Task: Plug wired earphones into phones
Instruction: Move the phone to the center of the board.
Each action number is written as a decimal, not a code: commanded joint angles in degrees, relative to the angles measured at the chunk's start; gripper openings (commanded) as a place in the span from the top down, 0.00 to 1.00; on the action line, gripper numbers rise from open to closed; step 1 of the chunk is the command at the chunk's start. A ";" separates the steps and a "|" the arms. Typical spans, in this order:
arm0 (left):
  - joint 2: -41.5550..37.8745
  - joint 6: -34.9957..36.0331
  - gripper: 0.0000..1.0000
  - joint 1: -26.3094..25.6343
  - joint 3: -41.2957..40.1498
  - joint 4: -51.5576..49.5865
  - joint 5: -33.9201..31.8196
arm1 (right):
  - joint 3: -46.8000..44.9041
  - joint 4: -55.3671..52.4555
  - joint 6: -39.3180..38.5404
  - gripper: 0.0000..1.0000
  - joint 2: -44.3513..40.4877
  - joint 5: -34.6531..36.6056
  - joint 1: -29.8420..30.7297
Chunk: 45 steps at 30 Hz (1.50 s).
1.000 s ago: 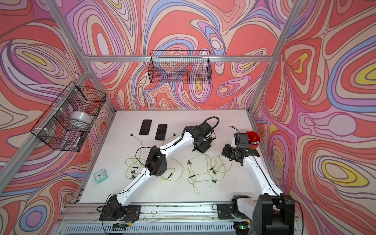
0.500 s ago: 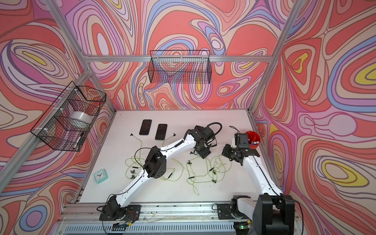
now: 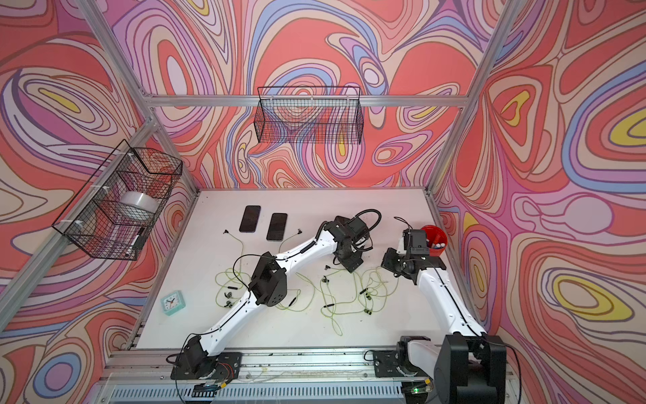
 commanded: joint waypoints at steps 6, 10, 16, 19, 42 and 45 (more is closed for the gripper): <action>-1.31 -11.43 0.00 -0.06 -4.44 8.17 1.64 | -0.32 -0.37 -0.01 0.97 -0.60 1.21 -0.23; 3.32 -13.96 0.00 -0.02 1.51 6.64 1.12 | -0.20 -0.59 -0.01 0.97 -0.91 1.58 -0.24; 7.20 -14.20 0.04 0.03 3.64 3.68 -1.37 | -0.78 -0.59 -0.14 0.97 -1.57 2.30 -0.22; 6.96 -12.96 0.13 0.03 2.69 2.45 -2.50 | -0.90 -0.58 -0.19 0.97 -1.57 2.54 -0.27; -12.53 3.78 0.38 0.43 -25.17 -0.87 -4.95 | -0.70 -2.09 -0.57 0.96 -2.58 3.39 -0.22; -11.65 3.13 0.20 1.32 -21.60 -0.57 -1.69 | -1.16 -1.63 -0.13 0.95 -2.59 2.83 -0.27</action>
